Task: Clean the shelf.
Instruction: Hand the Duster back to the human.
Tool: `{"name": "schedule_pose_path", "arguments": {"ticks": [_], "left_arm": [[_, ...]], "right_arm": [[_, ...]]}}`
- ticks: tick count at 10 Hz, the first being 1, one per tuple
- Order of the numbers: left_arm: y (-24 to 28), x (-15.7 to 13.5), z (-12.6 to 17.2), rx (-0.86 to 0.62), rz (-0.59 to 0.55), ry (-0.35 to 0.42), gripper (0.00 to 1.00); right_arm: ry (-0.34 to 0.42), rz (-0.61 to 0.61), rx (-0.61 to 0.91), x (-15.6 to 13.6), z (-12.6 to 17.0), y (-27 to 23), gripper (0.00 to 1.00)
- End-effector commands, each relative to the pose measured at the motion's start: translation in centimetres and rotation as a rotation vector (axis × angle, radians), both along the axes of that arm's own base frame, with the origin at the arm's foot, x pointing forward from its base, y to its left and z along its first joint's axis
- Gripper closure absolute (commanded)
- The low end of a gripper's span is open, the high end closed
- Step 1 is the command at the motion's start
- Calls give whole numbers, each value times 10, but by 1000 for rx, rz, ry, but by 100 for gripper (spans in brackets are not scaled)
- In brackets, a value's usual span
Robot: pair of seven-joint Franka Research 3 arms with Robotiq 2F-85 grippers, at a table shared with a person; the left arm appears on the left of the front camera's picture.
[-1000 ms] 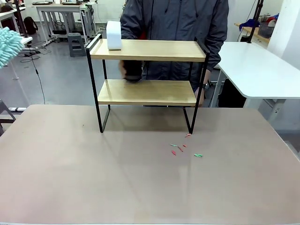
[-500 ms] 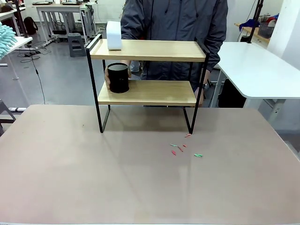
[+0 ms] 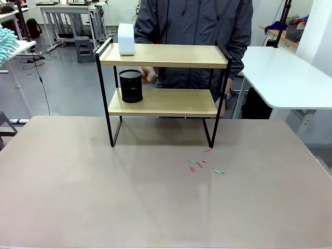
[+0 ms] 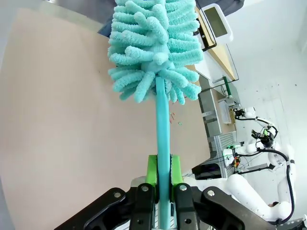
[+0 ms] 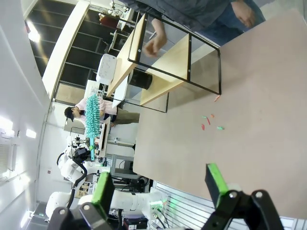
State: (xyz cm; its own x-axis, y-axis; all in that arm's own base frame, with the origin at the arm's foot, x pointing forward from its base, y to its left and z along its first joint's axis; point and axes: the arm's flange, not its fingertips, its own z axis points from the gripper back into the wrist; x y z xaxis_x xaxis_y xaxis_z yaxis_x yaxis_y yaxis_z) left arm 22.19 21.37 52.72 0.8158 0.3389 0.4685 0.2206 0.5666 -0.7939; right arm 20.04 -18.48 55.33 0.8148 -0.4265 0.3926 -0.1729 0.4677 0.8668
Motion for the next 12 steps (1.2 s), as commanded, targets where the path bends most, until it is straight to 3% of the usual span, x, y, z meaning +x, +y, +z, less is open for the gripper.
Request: {"name": "schedule_pose_path", "arguments": {"ticks": [1, 2, 3, 4, 5, 7, 9, 10, 11, 12], "left_arm": [[-5, -2, 16, -89, -65, -87, 88], [-22, 3, 46, -179, -156, -199, 88], [-47, 0, 83, -212, -211, -334, 88], [-72, -7, 107, -254, -337, -392, 88], [-104, -10, 117, -255, -494, -359, 88], [-175, 7, 100, -191, -759, -146, 88], [-228, 31, 71, -149, -906, 63, 88], [-244, 41, 55, -150, -943, 156, 88], [-226, 16, 73, -210, -848, -19, 88], [-226, 16, 73, -210, -848, -19, 88]], "right_arm": [[-129, -67, 63, -19, 23, -14, 0], [-227, -34, 36, -5, 61, -2, 0], [-301, 66, 0, 26, 104, 24, 0], [-357, 137, 5, 52, 134, 53, 0], [-379, 186, 8, 75, 151, 83, 0], [-407, 292, 25, 95, 143, 148, 0], [-358, 450, 28, 78, 100, 186, 0], [-338, 471, -13, 63, 80, 180, 0], [-348, 397, 30, 97, 125, 189, 0], [-348, 397, 30, 97, 125, 189, 0]]}}
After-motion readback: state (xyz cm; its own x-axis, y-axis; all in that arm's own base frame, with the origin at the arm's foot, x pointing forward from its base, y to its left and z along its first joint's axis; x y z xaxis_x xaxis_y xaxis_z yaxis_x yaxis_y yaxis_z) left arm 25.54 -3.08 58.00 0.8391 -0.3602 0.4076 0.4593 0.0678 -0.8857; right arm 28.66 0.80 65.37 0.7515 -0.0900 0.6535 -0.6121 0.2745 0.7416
